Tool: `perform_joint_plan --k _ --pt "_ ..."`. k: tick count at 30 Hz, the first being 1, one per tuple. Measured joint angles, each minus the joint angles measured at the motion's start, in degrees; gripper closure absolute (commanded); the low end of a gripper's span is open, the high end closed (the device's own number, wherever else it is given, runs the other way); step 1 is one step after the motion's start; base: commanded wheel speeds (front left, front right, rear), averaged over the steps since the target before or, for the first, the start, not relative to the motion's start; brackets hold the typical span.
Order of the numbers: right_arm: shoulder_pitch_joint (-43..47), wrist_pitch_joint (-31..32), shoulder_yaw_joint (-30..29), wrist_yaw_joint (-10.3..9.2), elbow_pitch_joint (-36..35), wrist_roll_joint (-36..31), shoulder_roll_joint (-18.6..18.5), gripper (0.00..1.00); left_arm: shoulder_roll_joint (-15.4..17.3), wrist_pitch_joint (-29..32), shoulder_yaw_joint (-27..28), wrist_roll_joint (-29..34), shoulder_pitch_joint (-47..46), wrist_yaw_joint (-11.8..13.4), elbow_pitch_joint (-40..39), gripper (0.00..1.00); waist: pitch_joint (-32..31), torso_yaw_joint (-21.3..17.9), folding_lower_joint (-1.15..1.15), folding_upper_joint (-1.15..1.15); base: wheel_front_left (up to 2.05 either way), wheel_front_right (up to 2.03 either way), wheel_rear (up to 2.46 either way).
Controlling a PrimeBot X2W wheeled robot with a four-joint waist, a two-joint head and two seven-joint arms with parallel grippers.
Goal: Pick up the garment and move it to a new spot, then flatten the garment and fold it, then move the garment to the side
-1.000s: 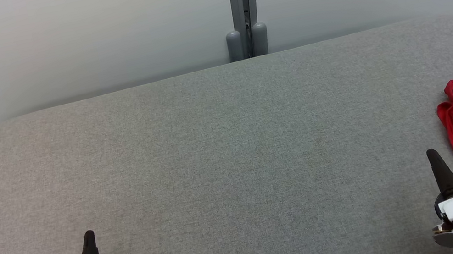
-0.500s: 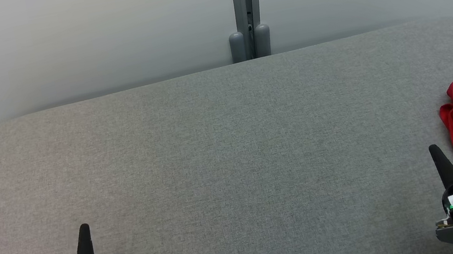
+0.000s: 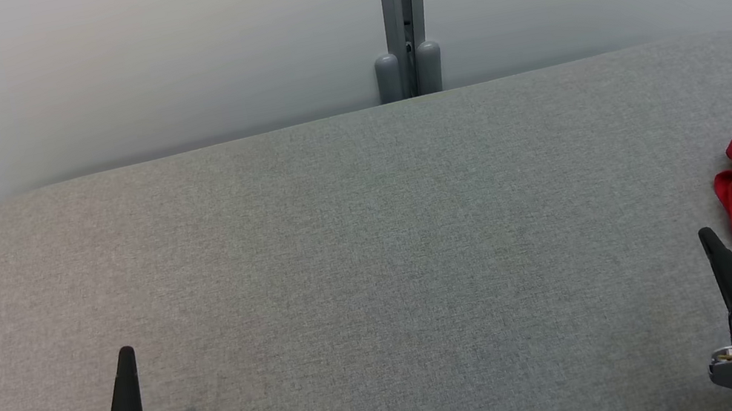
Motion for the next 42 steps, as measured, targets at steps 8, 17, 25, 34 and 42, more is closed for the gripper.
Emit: perform_joint_plan --k 8,17,25,34,42 --pt "0.23 0.89 -0.40 0.00 -0.73 3.64 -0.04 1.00 0.02 0.99 0.43 -3.60 -0.07 -0.59 -0.80 1.00 -0.17 0.22 0.00 0.00 0.00 0.00 0.00" --pt "0.29 1.94 -0.78 0.00 -1.80 7.53 -0.11 1.00 0.05 1.96 0.94 -7.53 -0.23 -0.99 -1.70 1.00 -0.35 0.48 0.00 0.00 0.00 0.00 0.00" --pt "0.45 2.77 -1.19 0.00 -2.46 10.71 -0.15 1.00 0.09 2.90 1.33 -10.65 -0.38 -1.42 -2.43 1.00 -0.51 0.70 0.00 0.00 0.00 0.00 0.00" --pt "0.52 3.72 -1.69 0.00 -3.35 14.13 -0.20 1.00 0.12 3.71 1.80 -14.05 -0.64 -1.76 -3.21 1.00 -0.70 0.96 0.00 0.00 0.00 0.00 0.00" --pt "0.54 4.22 -1.92 0.00 -3.77 16.07 -0.22 1.00 0.14 4.21 2.00 -15.99 -0.96 -2.11 -3.72 1.00 -0.79 1.09 0.00 0.00 0.00 0.00 0.00"
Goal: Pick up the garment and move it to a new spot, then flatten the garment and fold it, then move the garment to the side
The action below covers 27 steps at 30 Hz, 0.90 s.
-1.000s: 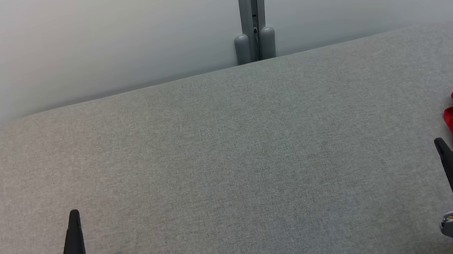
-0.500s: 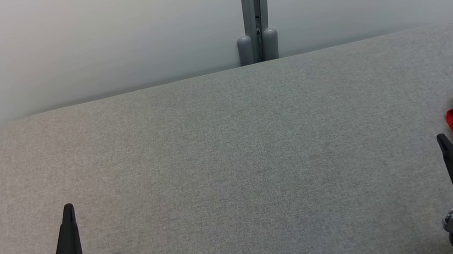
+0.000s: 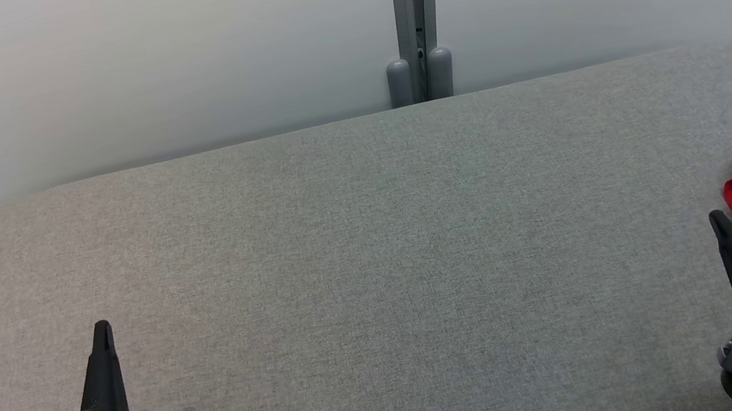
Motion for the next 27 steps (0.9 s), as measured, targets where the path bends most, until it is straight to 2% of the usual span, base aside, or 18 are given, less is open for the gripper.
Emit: perform_joint_plan --k 27 --pt "0.01 0.00 0.00 0.00 -0.01 0.00 0.00 1.00 0.00 0.00 0.01 0.00 0.00 0.00 0.00 1.00 0.00 0.00 0.00 0.00 0.00 0.00 0.00"
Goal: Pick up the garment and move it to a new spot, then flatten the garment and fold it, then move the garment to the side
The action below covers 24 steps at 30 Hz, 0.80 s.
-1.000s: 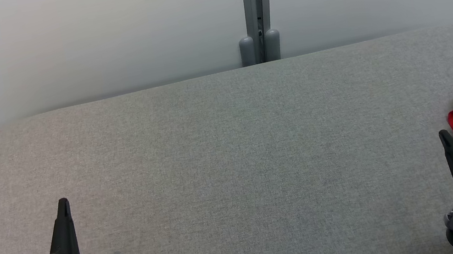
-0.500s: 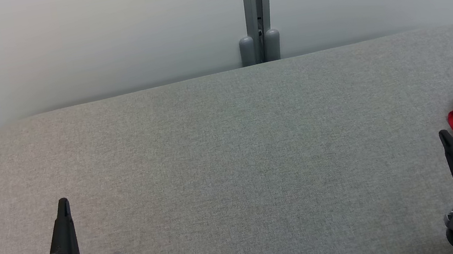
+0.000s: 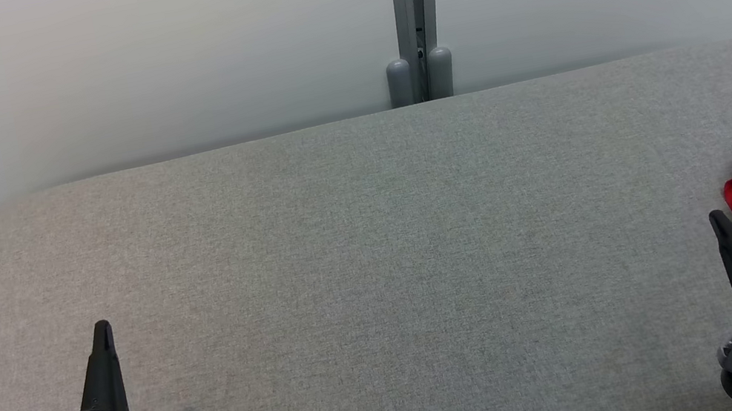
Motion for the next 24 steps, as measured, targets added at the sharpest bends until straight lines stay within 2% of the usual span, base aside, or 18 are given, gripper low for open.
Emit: perform_joint_plan --k 24 --pt "0.01 0.00 0.00 0.00 0.00 0.00 -0.01 1.00 0.00 0.00 0.00 0.00 0.00 0.00 0.00 1.00 0.00 0.00 0.00 0.00 0.00 0.00 0.00"
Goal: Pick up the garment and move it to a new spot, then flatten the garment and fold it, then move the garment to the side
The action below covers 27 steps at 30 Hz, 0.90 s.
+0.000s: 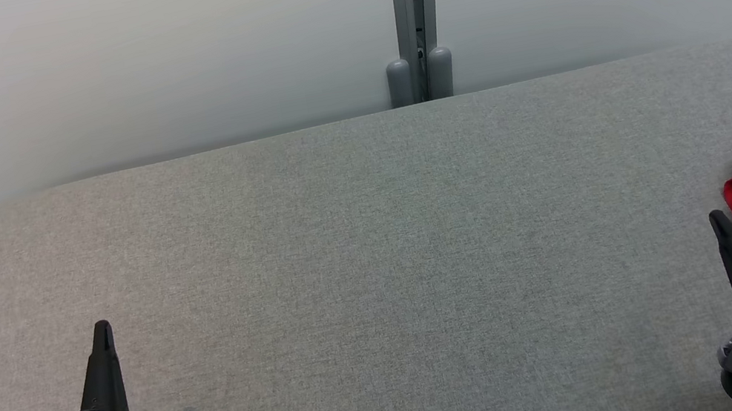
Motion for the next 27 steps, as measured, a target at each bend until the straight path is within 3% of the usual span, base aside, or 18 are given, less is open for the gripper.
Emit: perform_joint_plan --k 27 --pt "0.00 0.00 0.00 0.00 -0.01 0.00 0.00 1.00 0.00 0.00 0.00 0.00 0.00 0.00 0.00 1.00 0.00 0.00 0.00 0.00 0.00 0.00 0.00"
